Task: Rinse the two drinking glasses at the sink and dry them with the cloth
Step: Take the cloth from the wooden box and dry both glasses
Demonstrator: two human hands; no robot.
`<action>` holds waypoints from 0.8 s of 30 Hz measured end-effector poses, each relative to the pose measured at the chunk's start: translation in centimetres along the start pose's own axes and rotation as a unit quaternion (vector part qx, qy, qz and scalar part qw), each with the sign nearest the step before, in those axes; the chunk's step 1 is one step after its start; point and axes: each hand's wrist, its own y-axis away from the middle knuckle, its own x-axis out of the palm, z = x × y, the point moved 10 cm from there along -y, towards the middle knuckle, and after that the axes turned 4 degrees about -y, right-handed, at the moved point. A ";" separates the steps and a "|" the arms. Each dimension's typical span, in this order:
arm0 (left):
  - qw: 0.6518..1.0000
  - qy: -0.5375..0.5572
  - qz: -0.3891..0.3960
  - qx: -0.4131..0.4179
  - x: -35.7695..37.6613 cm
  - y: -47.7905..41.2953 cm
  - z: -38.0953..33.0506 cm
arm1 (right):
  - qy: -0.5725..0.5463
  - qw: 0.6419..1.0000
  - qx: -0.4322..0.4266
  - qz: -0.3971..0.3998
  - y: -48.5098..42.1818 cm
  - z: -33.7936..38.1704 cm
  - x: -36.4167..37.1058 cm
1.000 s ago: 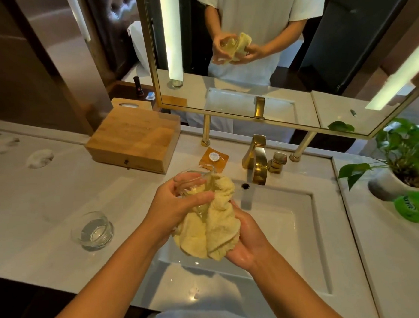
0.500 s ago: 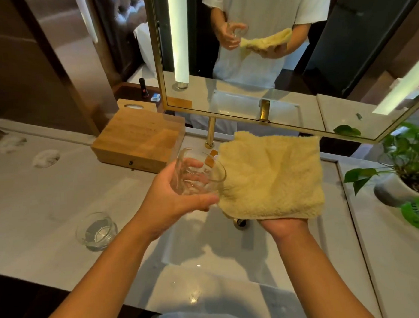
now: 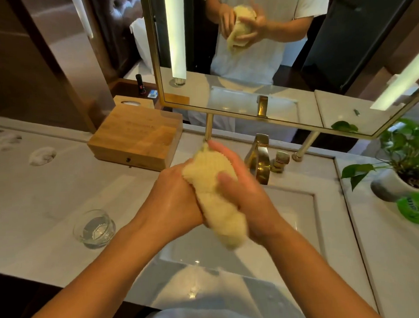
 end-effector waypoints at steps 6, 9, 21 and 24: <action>0.997 -0.057 -0.001 0.056 1.7 0.5 0.3 | 0.274 0.951 -0.060 -0.130 -0.5 -0.5 -1.1; 0.990 -0.073 0.029 0.113 1.9 0.9 0.0 | 0.171 0.973 0.103 -0.119 -1.1 -3.9 -1.8; 0.954 -0.223 0.180 0.086 5.1 -1.0 1.2 | 0.025 0.962 0.226 -0.153 -1.5 -7.1 -2.6; 0.975 -0.121 0.182 0.043 4.7 -1.4 1.9 | 0.245 0.955 0.035 -0.163 -1.2 -4.0 -2.3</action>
